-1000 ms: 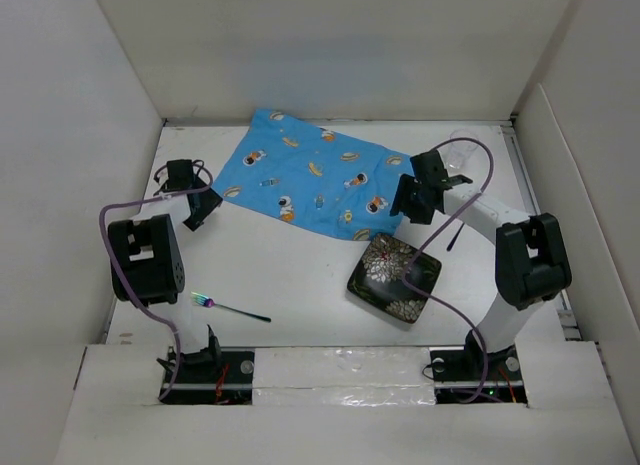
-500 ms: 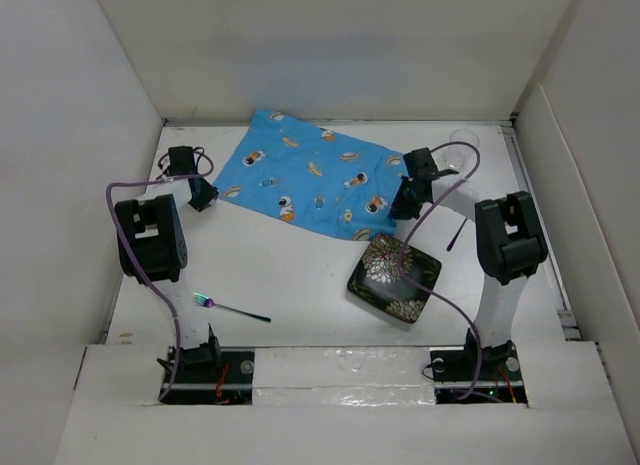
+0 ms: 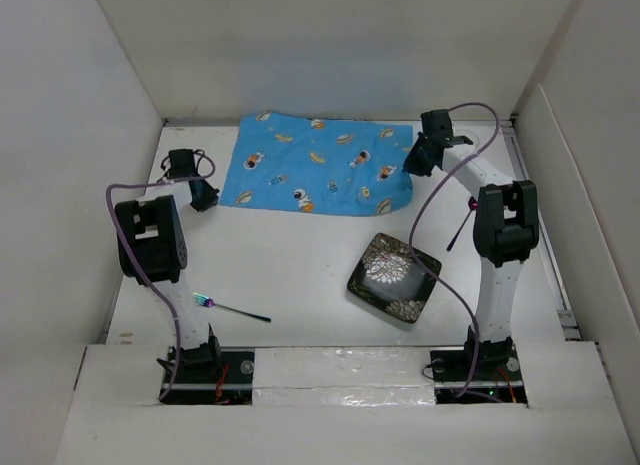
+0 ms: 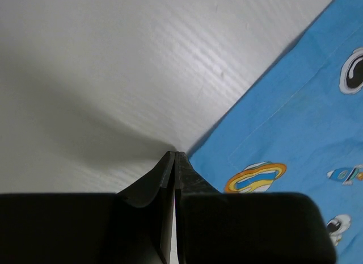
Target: Set the dinner table for one person
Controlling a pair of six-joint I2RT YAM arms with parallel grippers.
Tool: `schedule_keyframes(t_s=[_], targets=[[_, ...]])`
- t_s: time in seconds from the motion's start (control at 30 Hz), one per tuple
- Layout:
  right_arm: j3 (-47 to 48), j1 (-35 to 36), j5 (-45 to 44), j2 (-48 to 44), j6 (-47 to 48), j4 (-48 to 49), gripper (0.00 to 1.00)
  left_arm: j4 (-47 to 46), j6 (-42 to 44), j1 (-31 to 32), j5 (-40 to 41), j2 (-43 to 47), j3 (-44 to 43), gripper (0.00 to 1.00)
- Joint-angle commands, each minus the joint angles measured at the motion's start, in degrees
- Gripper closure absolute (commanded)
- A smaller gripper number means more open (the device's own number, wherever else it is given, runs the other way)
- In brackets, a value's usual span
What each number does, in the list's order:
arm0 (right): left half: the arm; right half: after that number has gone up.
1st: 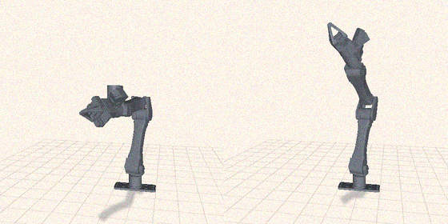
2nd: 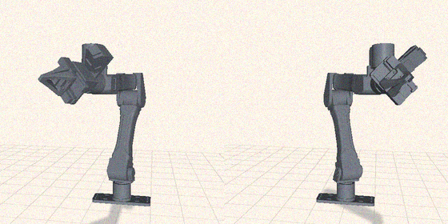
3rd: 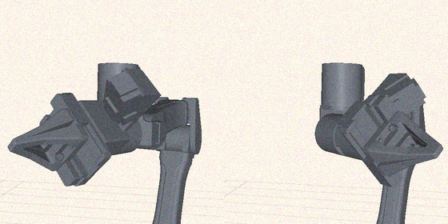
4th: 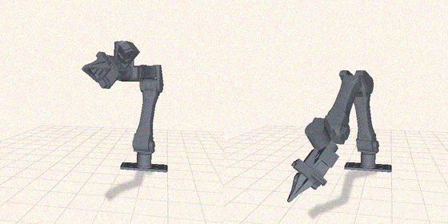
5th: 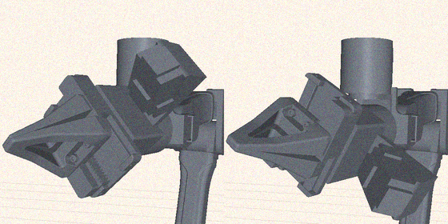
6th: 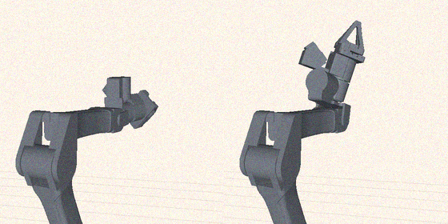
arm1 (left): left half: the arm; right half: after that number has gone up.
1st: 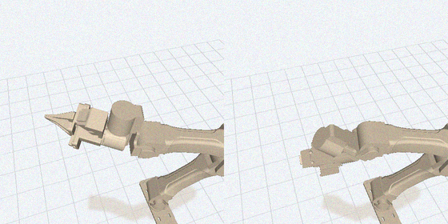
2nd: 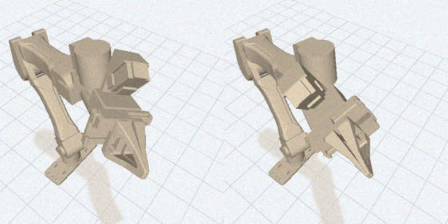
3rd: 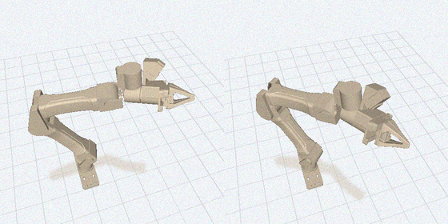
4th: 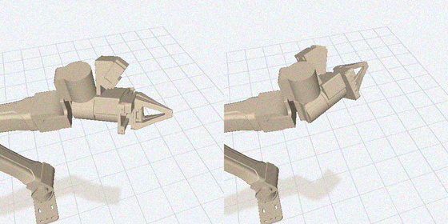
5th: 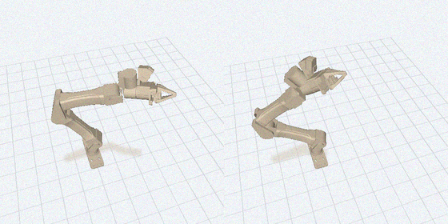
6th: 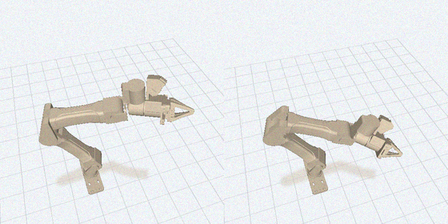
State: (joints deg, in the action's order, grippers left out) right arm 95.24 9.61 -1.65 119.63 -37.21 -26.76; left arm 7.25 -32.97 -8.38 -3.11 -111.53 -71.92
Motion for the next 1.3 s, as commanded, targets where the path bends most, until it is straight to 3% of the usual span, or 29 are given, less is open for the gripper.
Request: schedule_keyframes(t_s=[0.0,0.1,0.23,0.27,0.3,0.33,0.37,0.4,0.47,0.53,0.57,0.6,0.73,0.9,1.0,1.1,1.27], targets=[[6.44,-0.38,-6.25,1.47,4.07,-2.59,0.72,3.13,1.07,-0.14,-2.77,6.83,8.34,1.0],[5.93,-0.38,-7.22,0.61,4.6,-2.94,0.44,2.16,0.45,-0.14,-4.79,13.6,13.98,1.0],[-1.53,-0.38,-6.79,-5.54,3.29,-0.22,0.37,2.42,-0.51,1.18,-4.45,20.9,21.64,1.0],[-3.38,-0.38,-6.27,-8.34,3.29,0.74,0.37,2.16,-0.6,1.18,-3.92,22.74,22.17,0.92],[-10.1,0.23,-4.87,-10.97,3.29,2.84,0.63,1.11,-0.69,1.18,-2.96,23.28,21.91,0.73],[-12.16,0.85,-4.07,-12.13,3.2,3.99,0.77,0.67,-0.86,1.18,-2.34,23.02,21.21,0.58],[-12.18,0.85,-4.06,-12.14,3.2,5.31,0.77,0.66,-1.3,1.18,-2.07,22.5,21.21,0.58],[-14.01,0.85,-1.71,-13.54,3.11,6.45,0.91,0.32,-1.74,1.18,-1.72,21.71,19.29,0.53],[-15.88,1.99,-1.86,-13.46,2.5,5.85,0.94,0.31,-2.45,1.18,-1.37,18.56,16.65,0.46],[-14.65,2.0,-6.77,-11.53,1.62,2.0,0.81,0.93,-2.71,1.79,1.34,16.44,12.43,0.45],[-14.82,2.0,-7.66,-11.09,1.7,0.59,0.71,1.1,-2.45,2.49,2.05,13.73,10.94,0.45],[-15.34,2.0,-8.1,-10.92,1.62,0.49,0.55,3.02,-1.49,2.49,2.49,12.14,7.36,0.45],[-18.77,0.86,-6.44,-11.27,0.65,1.01,0.4,6.81,0.62,3.64,7.33,6.42,1.7,0.46],[-19.22,0.85,-5.2,-10.12,-0.23,0.48,0.42,6.56,1.07,4.16,6.55,3.77,1.43,0.49],[-17.9,0.85,-4.16,-8.81,-0.14,-1.36,0.51,6.38,1.24,5.39,5.93,2.98,1.7,0.53],[-15.44,0.33,-3.62,-7.14,0.12,-3.73,0.53,6.81,1.59,6.54,6.1,1.67,1.08,0.57],[-13.33,0.33,-2.57,-5.73,0.21,-6.28,0.56,6.73,1.42,7.06,6.28,0.43,0.99,0.75]])
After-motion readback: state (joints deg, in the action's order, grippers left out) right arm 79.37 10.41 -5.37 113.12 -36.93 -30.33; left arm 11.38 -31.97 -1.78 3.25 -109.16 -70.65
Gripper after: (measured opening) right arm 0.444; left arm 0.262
